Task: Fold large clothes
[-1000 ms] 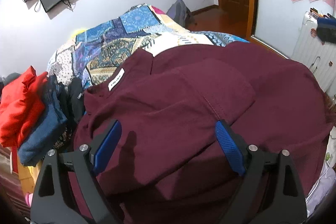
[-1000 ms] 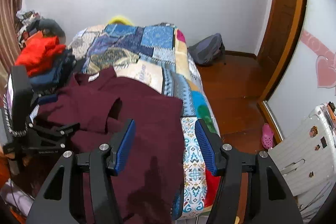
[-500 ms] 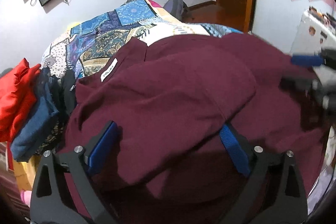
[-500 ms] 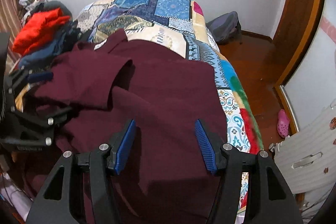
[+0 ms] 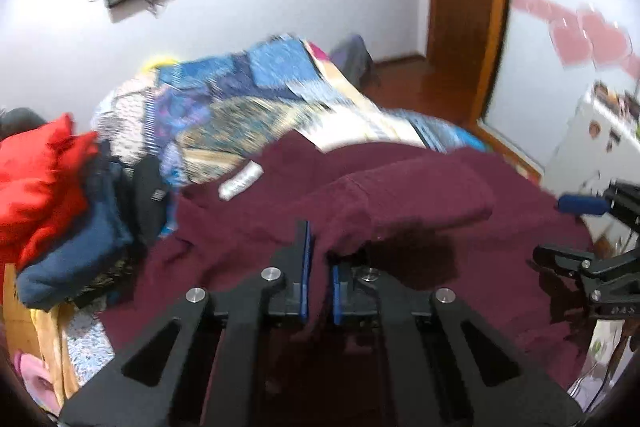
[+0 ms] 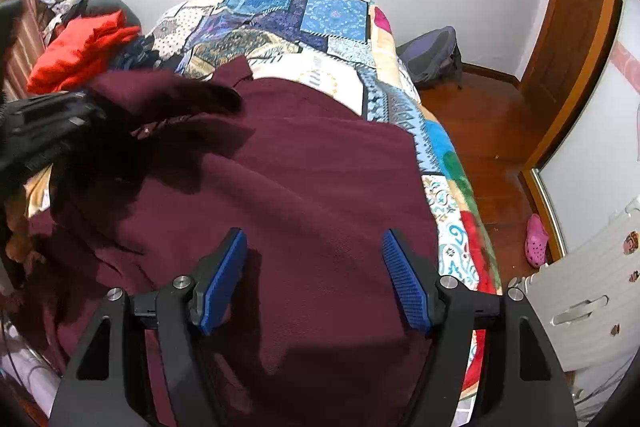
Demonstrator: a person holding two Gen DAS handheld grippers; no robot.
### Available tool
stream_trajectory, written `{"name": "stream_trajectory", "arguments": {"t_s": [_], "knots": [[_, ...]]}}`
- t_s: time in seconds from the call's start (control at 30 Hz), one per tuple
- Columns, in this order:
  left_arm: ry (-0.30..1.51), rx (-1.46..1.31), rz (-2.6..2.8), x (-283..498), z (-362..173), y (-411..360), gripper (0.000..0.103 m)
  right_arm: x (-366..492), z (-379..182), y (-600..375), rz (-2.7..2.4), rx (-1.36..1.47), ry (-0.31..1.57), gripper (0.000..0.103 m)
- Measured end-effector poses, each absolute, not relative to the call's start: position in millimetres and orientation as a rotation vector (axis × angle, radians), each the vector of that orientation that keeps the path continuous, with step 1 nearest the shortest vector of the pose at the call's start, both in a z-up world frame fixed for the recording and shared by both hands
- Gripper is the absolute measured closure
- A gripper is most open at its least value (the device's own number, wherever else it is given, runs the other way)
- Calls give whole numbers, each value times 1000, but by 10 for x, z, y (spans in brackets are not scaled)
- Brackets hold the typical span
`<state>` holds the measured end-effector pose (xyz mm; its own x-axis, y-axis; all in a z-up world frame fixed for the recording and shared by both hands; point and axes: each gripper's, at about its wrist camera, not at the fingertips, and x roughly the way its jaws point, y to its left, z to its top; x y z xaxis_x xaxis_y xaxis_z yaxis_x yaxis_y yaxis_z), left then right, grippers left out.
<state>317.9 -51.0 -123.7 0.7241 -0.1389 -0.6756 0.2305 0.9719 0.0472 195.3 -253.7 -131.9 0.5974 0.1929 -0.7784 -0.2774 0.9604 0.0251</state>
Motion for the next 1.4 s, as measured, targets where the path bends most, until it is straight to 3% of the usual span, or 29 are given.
{"name": "stream_trajectory", "arguments": {"t_s": [0.23, 0.47, 0.7, 1.1, 1.3, 1.33, 1.37, 1.4], "knots": [[618, -22, -50, 2944, -716, 434, 100, 2016, -1043, -2530, 253, -87, 818, 36], [571, -68, 83, 2625, -653, 1021, 101, 2092, -1140, -2276, 267, -118, 846, 36], [685, -112, 123, 2462, -1092, 1410, 97, 2082, -1477, -2055, 304, -191, 958, 36], [1006, -220, 37, 2194, -2135, 1687, 85, 2061, -1461, -2064, 306, -194, 969, 36], [1026, -316, 19, 2085, -2207, 1784, 79, 2045, -1442, -2058, 306, -204, 963, 36], [1024, -311, 24, 2055, -2185, 1792, 73, 2044, -1438, -2060, 306, -201, 963, 36], [1025, -281, 66, 2020, -2164, 1799, 50, 2049, -1431, -2071, 308, -196, 962, 36], [1015, -230, 129, 1974, -2135, 1806, 38, 2054, -1421, -2087, 310, -187, 961, 36]]}}
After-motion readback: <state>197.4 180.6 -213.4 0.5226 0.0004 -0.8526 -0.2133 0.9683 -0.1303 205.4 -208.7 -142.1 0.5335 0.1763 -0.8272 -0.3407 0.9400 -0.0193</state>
